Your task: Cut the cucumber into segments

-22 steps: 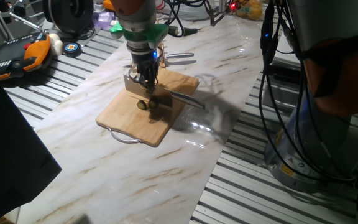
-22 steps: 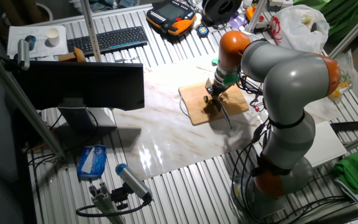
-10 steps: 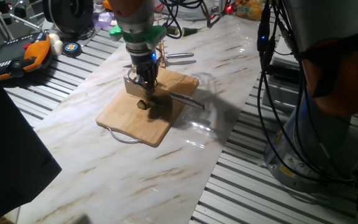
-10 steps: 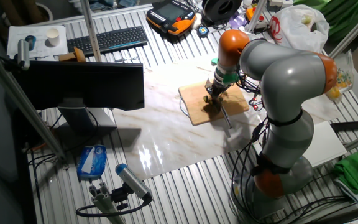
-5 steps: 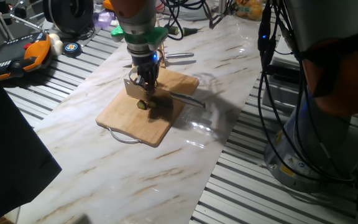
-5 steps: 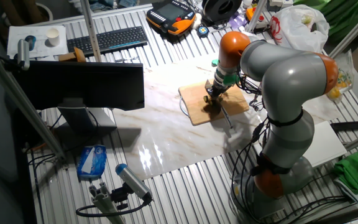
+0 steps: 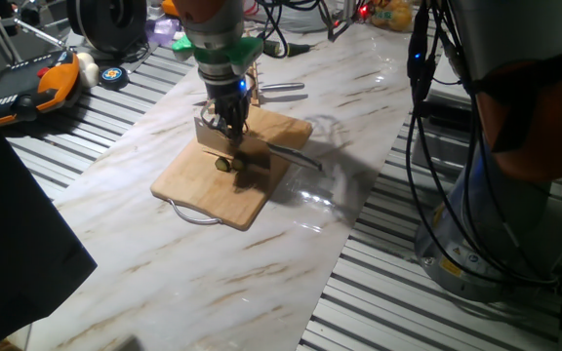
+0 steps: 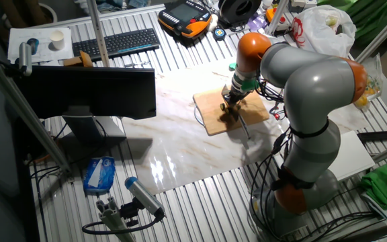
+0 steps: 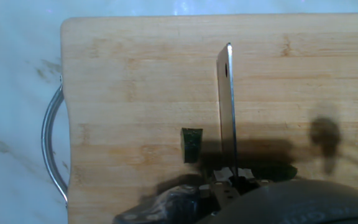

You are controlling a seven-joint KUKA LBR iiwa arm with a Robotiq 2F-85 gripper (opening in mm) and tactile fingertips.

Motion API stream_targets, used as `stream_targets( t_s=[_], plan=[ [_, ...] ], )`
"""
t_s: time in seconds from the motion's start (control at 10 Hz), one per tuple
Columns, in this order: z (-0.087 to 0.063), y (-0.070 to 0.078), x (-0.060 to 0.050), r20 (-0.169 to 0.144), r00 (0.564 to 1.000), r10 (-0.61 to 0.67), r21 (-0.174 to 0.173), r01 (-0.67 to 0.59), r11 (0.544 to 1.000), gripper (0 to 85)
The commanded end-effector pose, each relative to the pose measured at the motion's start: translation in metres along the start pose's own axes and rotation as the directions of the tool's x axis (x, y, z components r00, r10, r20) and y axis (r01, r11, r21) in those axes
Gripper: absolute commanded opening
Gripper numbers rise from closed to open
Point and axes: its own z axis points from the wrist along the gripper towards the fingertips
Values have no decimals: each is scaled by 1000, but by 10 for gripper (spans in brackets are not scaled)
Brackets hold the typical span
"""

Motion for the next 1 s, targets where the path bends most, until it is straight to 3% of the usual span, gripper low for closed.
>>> stream_targets(
  t_s=[0.0, 0.3, 0.6, 0.9],
  plan=[
    [-6, 0, 1, -5, 1000, 2, 6, -2, 1000, 7],
    [-17, -3, 5, -18, 1000, 0, 16, 1, 1000, 7],
    [-15, -15, -1, -20, 1000, -18, 19, 19, 1000, 7],
    [-14, -16, -4, -25, 999, -21, 5, 21, 1000, 7]
  ],
)
